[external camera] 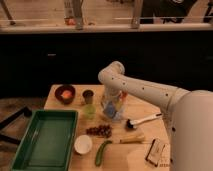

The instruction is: Wipe red bowl with sponge

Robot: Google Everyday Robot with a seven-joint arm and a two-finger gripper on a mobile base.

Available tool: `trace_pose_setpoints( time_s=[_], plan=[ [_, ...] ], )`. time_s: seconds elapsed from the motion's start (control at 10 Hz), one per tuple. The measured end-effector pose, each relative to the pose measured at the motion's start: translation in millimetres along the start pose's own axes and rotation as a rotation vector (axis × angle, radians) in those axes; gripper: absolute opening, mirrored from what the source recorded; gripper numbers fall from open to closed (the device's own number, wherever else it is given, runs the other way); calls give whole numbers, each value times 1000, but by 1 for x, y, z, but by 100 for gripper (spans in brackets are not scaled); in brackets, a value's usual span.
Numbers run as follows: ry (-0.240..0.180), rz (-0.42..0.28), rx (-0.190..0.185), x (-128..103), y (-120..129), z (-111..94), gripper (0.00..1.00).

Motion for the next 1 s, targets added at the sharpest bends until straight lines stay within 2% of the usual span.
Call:
trace_pose_setpoints(
  time_s=[0.3, 1.0],
  plan=[
    [3, 16, -8, 28, -17, 2, 0],
    [-35, 61, -30, 73, -36, 22, 0]
  ],
)
